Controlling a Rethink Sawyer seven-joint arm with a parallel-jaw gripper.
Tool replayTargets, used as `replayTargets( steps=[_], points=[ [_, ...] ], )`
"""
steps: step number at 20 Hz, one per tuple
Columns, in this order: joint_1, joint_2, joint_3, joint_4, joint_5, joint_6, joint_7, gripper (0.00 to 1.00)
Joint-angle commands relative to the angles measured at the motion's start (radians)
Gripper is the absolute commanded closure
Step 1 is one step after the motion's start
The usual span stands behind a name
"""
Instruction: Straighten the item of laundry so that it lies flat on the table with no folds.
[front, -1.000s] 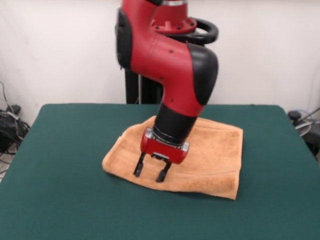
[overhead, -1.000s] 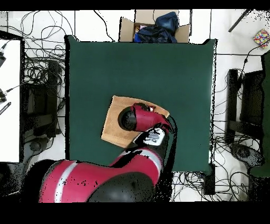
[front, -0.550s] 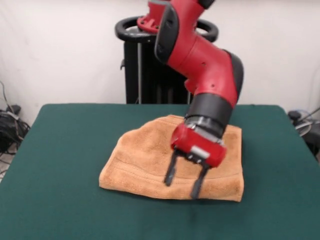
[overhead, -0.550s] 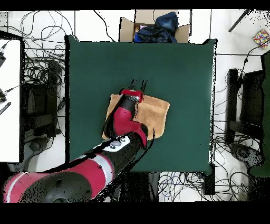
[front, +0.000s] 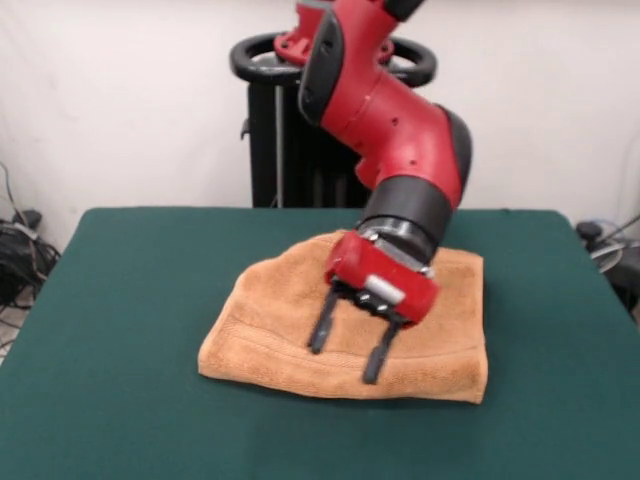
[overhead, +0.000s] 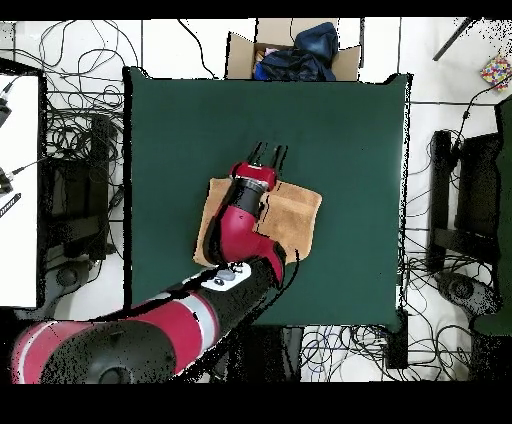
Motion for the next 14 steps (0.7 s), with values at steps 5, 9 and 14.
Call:
replayTargets(
  steps=[5,9,14],
  points=[
    [-0.281,-0.192,0.383,0.077,-0.265,0.833,0.1,0.0],
    [-0.34,-0.232,0.464,0.103,-0.304,0.976,0.074,0.0],
    [-0.376,-0.277,0.521,0.138,-0.343,1.039,0.076,0.0]
  ],
)
